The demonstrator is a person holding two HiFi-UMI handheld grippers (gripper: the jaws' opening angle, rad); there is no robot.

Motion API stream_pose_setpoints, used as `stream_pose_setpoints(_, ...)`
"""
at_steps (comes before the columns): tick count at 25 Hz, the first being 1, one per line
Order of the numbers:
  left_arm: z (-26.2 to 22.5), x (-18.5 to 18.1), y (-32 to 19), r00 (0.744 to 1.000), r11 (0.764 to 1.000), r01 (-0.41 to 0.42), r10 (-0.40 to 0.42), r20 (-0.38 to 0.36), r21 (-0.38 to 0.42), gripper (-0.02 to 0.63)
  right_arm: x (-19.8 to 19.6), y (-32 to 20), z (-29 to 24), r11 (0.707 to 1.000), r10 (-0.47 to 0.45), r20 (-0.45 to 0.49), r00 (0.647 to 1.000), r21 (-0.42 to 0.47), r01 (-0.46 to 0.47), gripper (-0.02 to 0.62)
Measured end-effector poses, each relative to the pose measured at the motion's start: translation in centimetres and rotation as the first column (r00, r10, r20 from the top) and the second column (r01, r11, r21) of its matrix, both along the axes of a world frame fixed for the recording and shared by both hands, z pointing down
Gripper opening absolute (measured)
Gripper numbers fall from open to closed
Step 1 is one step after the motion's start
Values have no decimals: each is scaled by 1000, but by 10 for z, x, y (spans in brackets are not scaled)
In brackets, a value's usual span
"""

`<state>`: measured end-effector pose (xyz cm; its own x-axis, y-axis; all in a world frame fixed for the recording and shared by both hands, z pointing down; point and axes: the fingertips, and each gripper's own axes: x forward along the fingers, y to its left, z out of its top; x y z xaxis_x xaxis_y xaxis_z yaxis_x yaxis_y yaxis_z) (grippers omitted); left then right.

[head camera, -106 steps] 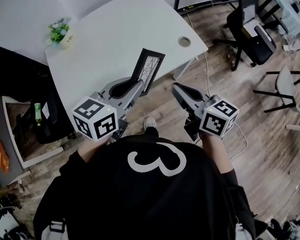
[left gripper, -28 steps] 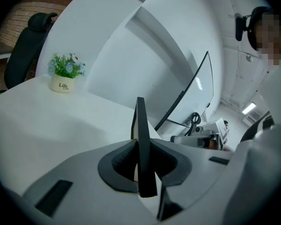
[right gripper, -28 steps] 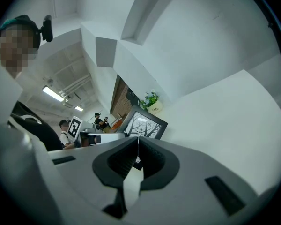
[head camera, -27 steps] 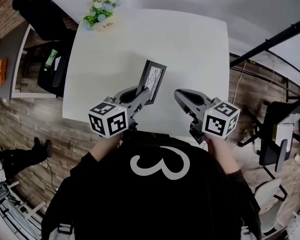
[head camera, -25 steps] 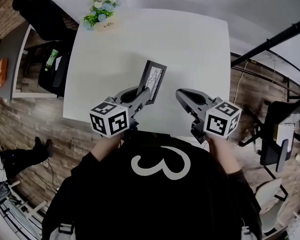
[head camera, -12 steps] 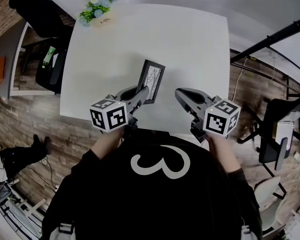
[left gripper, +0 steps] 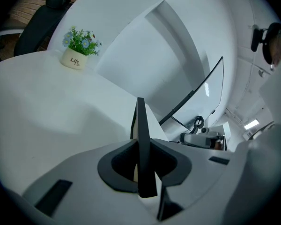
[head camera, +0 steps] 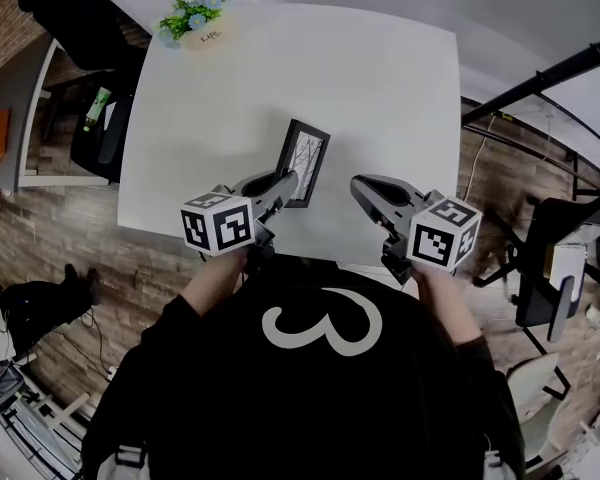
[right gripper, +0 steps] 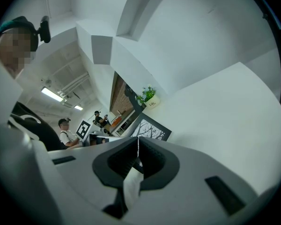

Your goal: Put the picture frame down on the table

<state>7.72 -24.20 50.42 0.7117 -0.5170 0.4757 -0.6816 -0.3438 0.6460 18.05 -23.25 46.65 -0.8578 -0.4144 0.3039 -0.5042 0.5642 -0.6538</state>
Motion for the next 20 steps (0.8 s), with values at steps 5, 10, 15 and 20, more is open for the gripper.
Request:
stream_pose_setpoints(5, 3, 2, 1, 1000, 1000, -17, 17, 7, -13, 67, 0, 1, 2, 1000, -7, 3, 1000, -7, 7, 25)
stream_pose_setpoints(10, 10, 0, 0, 1000, 999, -15, 16, 18, -34, 67, 0, -1, 5, 1000, -7, 9, 1000, -20, 8, 25)
stream_pose_setpoints(15, 11, -2, -4, 1000, 999, -13, 14, 27, -29, 67, 1, -5, 6, 1000, -2, -3, 1000, -28, 2, 25)
stream_pose_setpoints(20, 15, -7, -7, 999, 1000, -8, 9, 48, -22, 67, -2, -7, 10, 999, -8, 1, 1000, -32, 8, 25)
